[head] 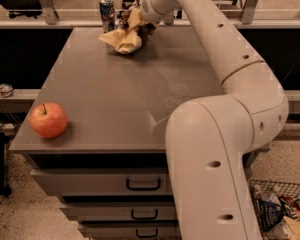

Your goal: Move brown chip bag near redbull can

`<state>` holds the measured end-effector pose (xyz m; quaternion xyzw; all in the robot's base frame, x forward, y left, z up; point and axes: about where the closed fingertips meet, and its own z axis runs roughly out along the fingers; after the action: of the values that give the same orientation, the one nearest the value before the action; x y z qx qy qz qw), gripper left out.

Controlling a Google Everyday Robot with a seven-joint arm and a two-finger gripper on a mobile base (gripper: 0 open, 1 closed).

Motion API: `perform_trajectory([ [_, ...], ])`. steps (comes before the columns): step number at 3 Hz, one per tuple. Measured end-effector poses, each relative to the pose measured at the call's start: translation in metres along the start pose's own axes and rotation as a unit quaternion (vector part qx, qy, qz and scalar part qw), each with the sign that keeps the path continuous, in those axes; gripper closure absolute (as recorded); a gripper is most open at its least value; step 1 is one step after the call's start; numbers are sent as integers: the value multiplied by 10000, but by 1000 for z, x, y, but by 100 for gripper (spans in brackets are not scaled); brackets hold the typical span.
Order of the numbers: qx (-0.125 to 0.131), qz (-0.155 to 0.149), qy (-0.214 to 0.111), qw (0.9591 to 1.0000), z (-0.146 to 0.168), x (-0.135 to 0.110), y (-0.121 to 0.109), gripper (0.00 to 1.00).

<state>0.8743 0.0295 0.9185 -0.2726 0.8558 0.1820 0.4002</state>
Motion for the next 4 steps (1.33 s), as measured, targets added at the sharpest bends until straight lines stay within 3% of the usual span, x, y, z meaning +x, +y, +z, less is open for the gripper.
perform_trajectory([
  [1,-130,50,41,9999,13,0,5,100],
  [2,-226,105,48,9997,20,-2,10,84],
  [4,-342,186,120,9992,31,0,16,37],
])
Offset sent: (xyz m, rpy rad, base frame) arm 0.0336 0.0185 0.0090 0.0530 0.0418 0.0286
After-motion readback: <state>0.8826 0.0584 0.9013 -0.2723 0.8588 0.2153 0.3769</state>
